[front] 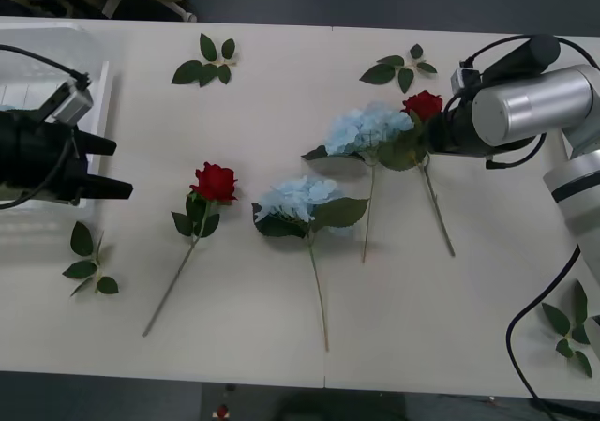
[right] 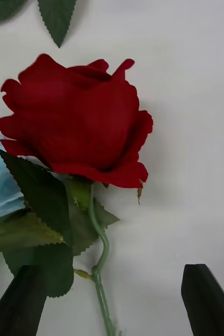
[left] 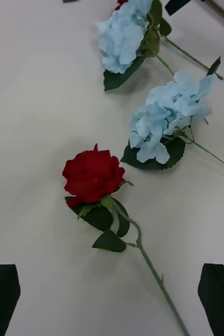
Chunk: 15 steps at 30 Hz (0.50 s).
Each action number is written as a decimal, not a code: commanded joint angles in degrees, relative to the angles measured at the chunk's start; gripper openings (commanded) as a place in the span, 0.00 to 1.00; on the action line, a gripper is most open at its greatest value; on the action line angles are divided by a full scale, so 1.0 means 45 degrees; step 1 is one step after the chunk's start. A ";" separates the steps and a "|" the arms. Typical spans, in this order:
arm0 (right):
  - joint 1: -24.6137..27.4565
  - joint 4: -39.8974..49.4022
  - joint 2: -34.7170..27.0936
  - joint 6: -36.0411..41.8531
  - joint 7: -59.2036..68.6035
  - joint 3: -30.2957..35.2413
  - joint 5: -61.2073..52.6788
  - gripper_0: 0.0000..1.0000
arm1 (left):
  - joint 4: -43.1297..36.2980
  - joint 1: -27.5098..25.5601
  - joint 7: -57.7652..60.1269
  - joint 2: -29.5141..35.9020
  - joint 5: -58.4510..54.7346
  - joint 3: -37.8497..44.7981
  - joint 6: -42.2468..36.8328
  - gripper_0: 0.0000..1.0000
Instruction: Put the red flowers into the right box and the blue flowers into the left box
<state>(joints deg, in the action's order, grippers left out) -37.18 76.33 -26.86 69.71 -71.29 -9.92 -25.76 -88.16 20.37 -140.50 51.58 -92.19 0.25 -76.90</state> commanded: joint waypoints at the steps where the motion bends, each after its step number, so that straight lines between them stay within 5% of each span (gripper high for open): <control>1: -0.0449 -0.0088 -0.0046 -0.0159 0.0003 -0.0197 0.0139 0.76 | -0.0916 0.0708 0.1905 -0.0310 0.1171 -0.0329 0.0018 1.00; 15: -0.0469 -0.1514 0.0012 -0.1878 0.0022 -0.0998 0.0334 0.76 | -0.2518 0.1372 0.5987 -0.1189 0.4549 -0.3376 0.0077 1.00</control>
<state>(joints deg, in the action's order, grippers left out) -37.18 69.22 -26.86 61.95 -71.29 -14.33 -24.44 -96.58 24.73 -118.83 45.71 -73.44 -13.91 -76.90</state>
